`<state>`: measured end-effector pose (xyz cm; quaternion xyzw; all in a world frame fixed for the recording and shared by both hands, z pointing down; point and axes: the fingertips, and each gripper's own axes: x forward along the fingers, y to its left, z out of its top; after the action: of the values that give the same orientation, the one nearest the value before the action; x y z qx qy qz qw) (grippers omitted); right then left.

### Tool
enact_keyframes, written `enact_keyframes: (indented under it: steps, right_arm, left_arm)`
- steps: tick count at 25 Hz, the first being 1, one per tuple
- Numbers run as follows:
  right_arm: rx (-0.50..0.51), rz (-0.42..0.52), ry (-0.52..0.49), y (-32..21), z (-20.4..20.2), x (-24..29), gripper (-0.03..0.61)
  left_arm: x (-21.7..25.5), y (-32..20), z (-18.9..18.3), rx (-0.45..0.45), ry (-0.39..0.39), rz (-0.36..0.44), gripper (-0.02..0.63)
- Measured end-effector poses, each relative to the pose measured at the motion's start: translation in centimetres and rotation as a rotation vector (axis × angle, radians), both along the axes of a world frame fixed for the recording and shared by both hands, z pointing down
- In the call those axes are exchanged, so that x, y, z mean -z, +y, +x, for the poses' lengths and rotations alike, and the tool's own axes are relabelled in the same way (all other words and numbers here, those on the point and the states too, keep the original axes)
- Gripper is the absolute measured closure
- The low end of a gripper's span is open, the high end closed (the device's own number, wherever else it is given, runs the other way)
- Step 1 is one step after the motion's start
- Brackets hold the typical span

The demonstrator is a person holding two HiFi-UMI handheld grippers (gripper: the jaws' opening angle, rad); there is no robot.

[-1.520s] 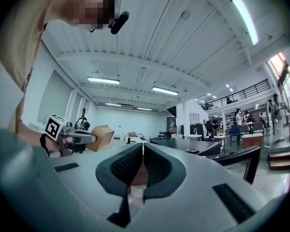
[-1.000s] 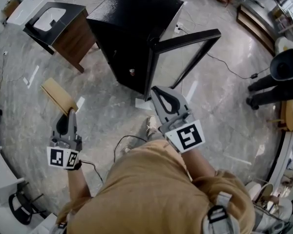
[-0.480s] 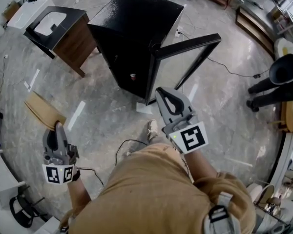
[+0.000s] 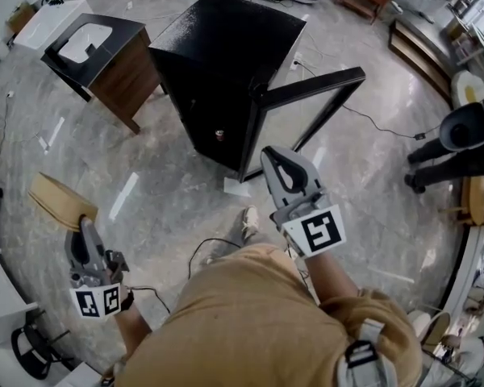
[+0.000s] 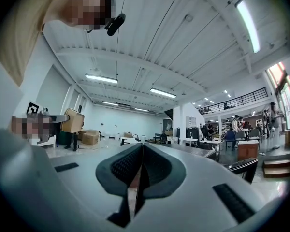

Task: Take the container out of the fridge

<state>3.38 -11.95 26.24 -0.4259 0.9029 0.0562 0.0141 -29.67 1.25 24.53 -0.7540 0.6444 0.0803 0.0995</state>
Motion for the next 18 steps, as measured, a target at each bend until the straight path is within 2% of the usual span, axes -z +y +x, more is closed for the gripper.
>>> enact_keyframes:
  steps: [5, 18]
  right_arm:
    - [-0.002, 0.000, 0.004, -0.4, 0.0, 0.3, 0.572]
    - [-0.016, -0.006, -0.005, -1.6, 0.1, 0.9, 0.572]
  left_arm:
    - [-0.2, 0.8, -1.2, 0.051, 0.033, 0.003, 0.595]
    - [1.2, 0.5, -2.6, 0.097, 0.020, 0.035, 0.595]
